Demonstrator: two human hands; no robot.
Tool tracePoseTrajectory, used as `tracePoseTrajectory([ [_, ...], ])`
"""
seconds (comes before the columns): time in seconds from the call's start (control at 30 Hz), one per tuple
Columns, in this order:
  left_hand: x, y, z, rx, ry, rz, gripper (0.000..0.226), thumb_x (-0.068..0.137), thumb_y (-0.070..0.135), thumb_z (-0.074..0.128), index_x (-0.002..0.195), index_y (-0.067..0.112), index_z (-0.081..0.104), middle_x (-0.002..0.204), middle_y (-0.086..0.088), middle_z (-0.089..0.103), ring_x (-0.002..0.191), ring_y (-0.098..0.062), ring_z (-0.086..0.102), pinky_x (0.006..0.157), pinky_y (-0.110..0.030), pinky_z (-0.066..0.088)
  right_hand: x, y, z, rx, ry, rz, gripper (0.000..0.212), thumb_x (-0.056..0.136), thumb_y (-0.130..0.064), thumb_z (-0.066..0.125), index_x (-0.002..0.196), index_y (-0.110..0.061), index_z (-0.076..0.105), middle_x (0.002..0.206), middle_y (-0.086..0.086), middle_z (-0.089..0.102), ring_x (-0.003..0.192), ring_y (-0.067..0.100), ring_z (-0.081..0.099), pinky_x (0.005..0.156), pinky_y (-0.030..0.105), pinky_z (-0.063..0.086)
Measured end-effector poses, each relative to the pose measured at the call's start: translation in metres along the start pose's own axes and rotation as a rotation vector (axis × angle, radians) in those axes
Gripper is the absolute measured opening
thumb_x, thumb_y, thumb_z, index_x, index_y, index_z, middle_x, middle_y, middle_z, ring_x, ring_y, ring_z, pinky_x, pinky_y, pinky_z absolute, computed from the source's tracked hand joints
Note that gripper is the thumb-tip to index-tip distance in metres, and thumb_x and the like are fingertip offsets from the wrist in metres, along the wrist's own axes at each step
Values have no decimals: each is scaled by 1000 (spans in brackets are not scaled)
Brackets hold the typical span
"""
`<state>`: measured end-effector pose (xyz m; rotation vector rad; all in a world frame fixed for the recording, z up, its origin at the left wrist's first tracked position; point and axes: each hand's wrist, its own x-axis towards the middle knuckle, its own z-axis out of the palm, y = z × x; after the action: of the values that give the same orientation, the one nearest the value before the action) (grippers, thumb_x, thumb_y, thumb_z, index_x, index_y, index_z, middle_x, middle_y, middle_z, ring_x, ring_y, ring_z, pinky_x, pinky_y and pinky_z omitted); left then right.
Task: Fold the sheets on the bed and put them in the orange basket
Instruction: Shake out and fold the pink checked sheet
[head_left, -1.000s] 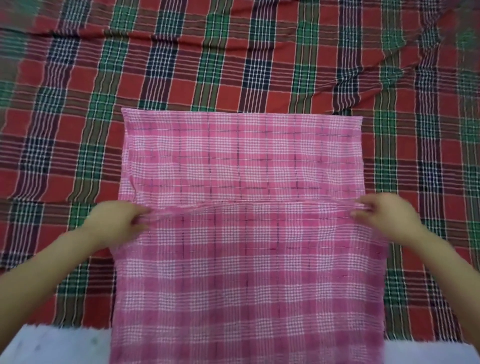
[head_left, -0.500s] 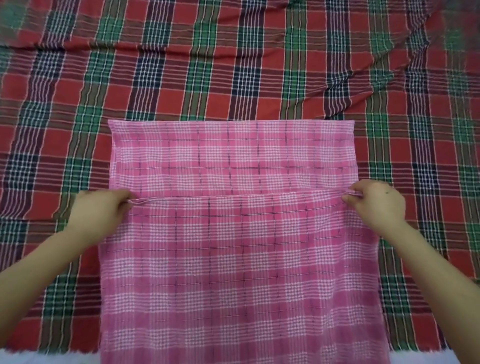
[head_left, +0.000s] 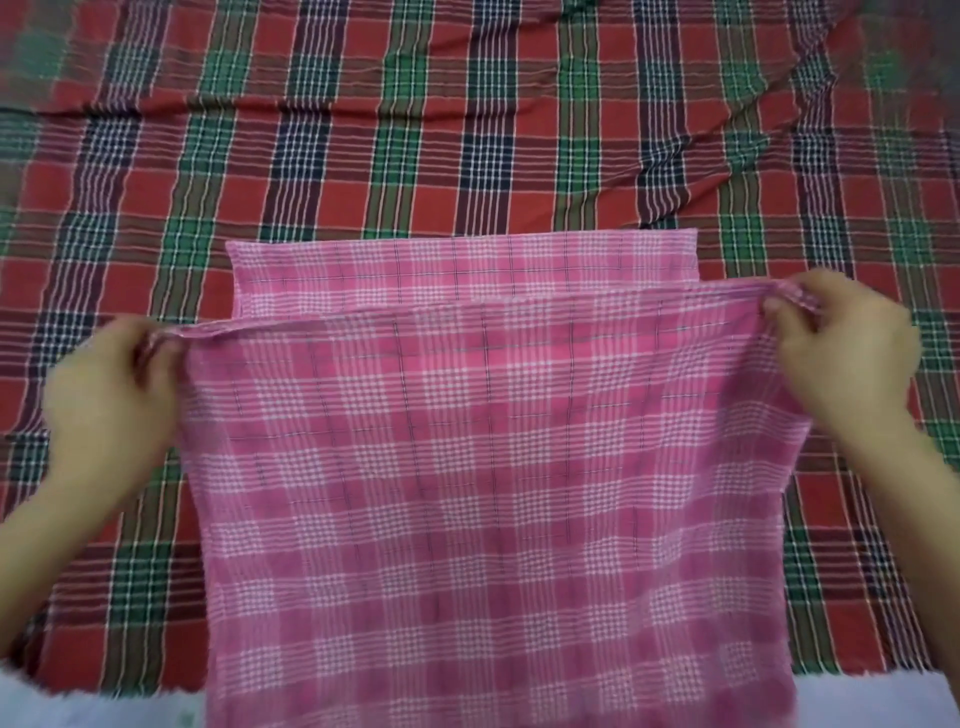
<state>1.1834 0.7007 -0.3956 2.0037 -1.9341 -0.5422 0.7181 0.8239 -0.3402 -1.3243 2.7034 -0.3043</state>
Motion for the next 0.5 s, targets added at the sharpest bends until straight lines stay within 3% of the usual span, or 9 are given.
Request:
tracePoseTrajectory([
  [0.07, 37, 9, -2, -56, 79, -65, 23, 84, 38, 53, 93, 18, 60, 91, -25, 65, 84, -42, 63, 78, -51, 51, 31, -11, 1, -28, -4, -9, 23, 92, -26, 57, 103, -8, 65, 97, 26, 65, 94, 45, 59, 76, 44, 44],
  [0.17, 79, 26, 14, 74, -12, -81, 20, 87, 18, 63, 93, -1, 66, 88, -28, 65, 88, -42, 61, 75, -41, 44, 78, -22, 26, -102, -223, -19, 31, 92, -29, 59, 117, -11, 64, 113, 22, 64, 106, 40, 58, 86, 44, 46],
  [0.23, 94, 27, 29, 102, -48, -133, 23, 86, 17, 65, 96, -4, 67, 93, -28, 66, 93, -40, 61, 81, -42, 45, 98, -21, 44, -154, -344, -17, 37, 91, -30, 59, 124, -15, 61, 116, 19, 64, 106, 37, 60, 90, 43, 46],
  [0.5, 130, 21, 57, 4, 96, -233, 24, 91, 17, 56, 107, 0, 62, 105, -24, 64, 99, -39, 59, 86, -39, 43, 141, -38, 81, -253, -196, -53, 26, 92, -22, 54, 114, -12, 65, 115, 25, 61, 107, 43, 57, 89, 44, 45],
])
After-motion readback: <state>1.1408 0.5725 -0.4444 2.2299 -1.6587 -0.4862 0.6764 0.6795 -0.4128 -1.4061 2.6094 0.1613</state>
